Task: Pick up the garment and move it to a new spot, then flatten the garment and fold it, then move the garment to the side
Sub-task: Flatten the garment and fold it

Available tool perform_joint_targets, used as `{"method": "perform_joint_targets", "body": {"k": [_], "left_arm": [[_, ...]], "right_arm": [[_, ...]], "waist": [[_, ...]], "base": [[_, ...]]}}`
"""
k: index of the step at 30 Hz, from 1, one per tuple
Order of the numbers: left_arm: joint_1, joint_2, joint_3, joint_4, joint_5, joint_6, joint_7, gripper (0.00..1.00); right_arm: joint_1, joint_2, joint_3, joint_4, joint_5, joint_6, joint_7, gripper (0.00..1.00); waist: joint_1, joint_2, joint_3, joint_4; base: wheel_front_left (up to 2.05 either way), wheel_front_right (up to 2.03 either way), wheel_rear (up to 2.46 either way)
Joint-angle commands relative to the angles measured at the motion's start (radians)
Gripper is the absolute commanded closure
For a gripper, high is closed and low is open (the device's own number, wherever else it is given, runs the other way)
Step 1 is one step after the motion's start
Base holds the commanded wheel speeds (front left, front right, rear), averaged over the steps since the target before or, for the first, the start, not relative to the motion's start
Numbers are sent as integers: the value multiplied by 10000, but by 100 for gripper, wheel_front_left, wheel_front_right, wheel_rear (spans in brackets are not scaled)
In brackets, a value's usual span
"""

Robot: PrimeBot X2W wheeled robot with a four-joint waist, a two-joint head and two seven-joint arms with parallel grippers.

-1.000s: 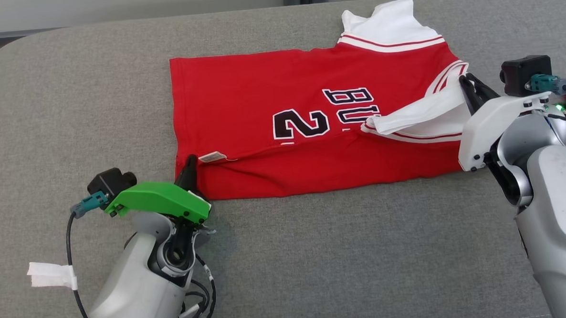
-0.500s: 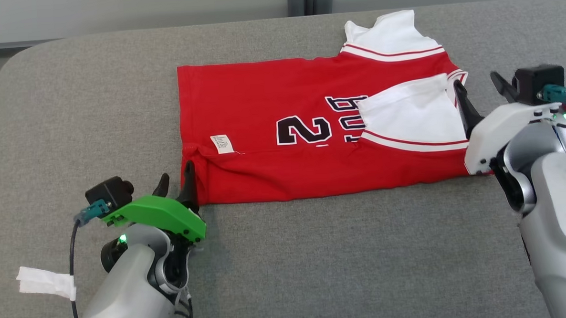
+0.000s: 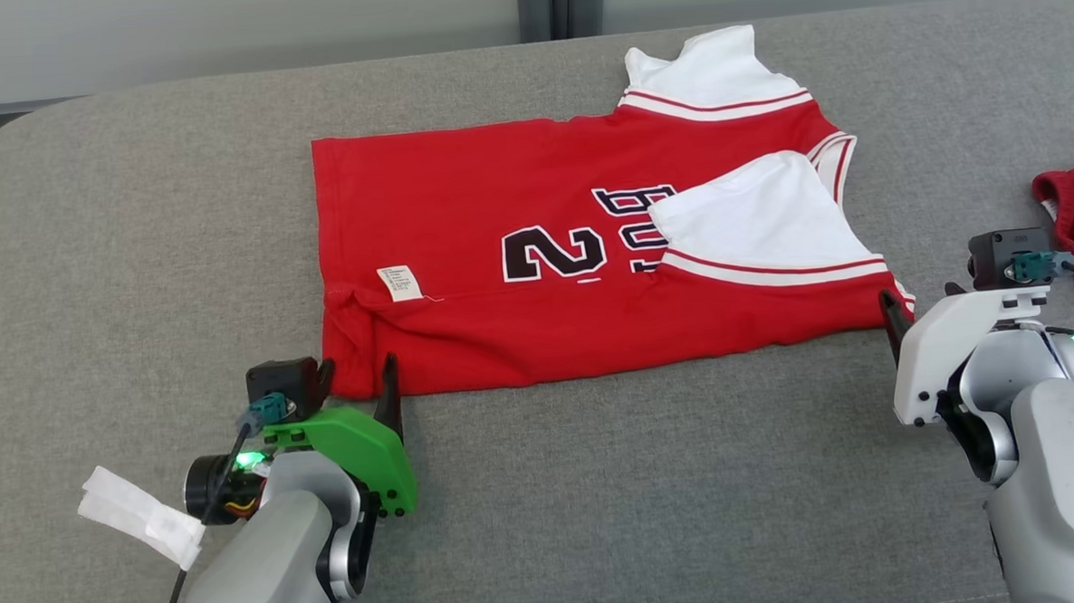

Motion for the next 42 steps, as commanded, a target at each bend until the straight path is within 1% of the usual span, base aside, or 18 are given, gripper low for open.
{"method": "perform_joint_targets", "body": {"k": [1, 5, 8, 15, 17, 19, 20, 21, 22, 23, 24, 28, 31, 34, 37, 39, 42], "left_arm": [[-135, 148, -100, 122, 206, 112, 35, 0], [-225, 198, -181, 389, 335, 307, -69, 0], [-231, 240, -56, 516, 249, 416, -153, 0], [-208, 314, 221, 702, -55, 347, -140, 0], [-166, 273, 309, 727, -237, 205, -42, 0], [-87, 208, 337, 705, -482, -118, 152, 0], [-36, 173, 290, 703, -569, -340, 315, 13], [29, 122, 339, 716, -751, -493, 434, 42], [105, 78, 370, 716, -873, -737, 593, 90], [161, 44, 412, 749, -1034, -856, 721, 100], [225, -8, 485, 764, -1227, -1020, 853, 100], [408, 79, 643, 720, -1620, -1490, 1070, 100], [648, 226, 646, 547, -1785, -1712, 1229, 100], [1020, 429, 820, 65, -2104, -1906, 1431, 100], [1440, 768, 905, -605, -2326, -1833, 1667, 100], [1778, 1082, 773, -1092, -2202, -1627, 1928, 100], [2393, 1471, 690, -2057, -2368, -1360, 2349, 100]], "right_arm": [[-144, 52, -23, 137, -109, -15, -75, 0], [-510, 204, -239, 671, -376, -15, -136, 0], [-765, 302, -395, 1090, -536, -15, -137, 0], [-1228, 400, -698, 1852, -802, -15, 61, 0], [-1307, 450, -772, 1990, -728, -15, 93, 0], [-1305, 548, -780, 2197, -555, -15, 246, 0], [-1299, 573, -732, 2326, -479, -10, 375, 0], [-1285, 574, -669, 2433, -451, -7, 499, 16], [-1245, 526, -567, 2555, -441, -7, 635, 61], [-1224, 489, -485, 2607, -399, -7, 677, 73], [-1206, 457, -466, 2674, -278, -8, 720, 100], [-1102, 232, -637, 2506, -63, -25, 438, 100], [-930, 202, -756, 2183, 62, -25, 287, 100], [-533, 196, -844, 1635, 255, -24, 332, 100], [4, 132, -1012, 1042, 418, -24, 605, 100], [410, 90, -1089, 576, 389, -25, 860, 100], [1079, 170, -1226, -201, 569, -24, 1299, 100]], "waist": [[0, 0, 109, -58], [0, 0, 264, -57], [0, 0, 360, -1], [0, 0, 541, 176], [0, 0, 577, 200], [0, 0, 602, 222], [0, 0, 611, 229], [0, 0, 612, 233], [0, 0, 606, 232], [0, 0, 597, 231], [0, 0, 577, 228], [0, 0, 396, 216], [0, 0, 172, 215], [0, 0, -85, 209], [0, 0, -311, 188], [0, 0, -452, 185], [0, 0, -633, 172]], "base": [[0, 0, 0], [0, 0, 0], [0, 0, 0], [0, 0, 0], [0, 0, 0], [0, 0, 0], [0, 0, 0], [0, 0, 0], [0, 0, 0], [0, 0, 0], [0, 0, 0], [0, 0, 0], [0, 0, 0], [0, 0, 0], [0, 0, 0], [0, 0, 0], [0, 0, 0]]}}
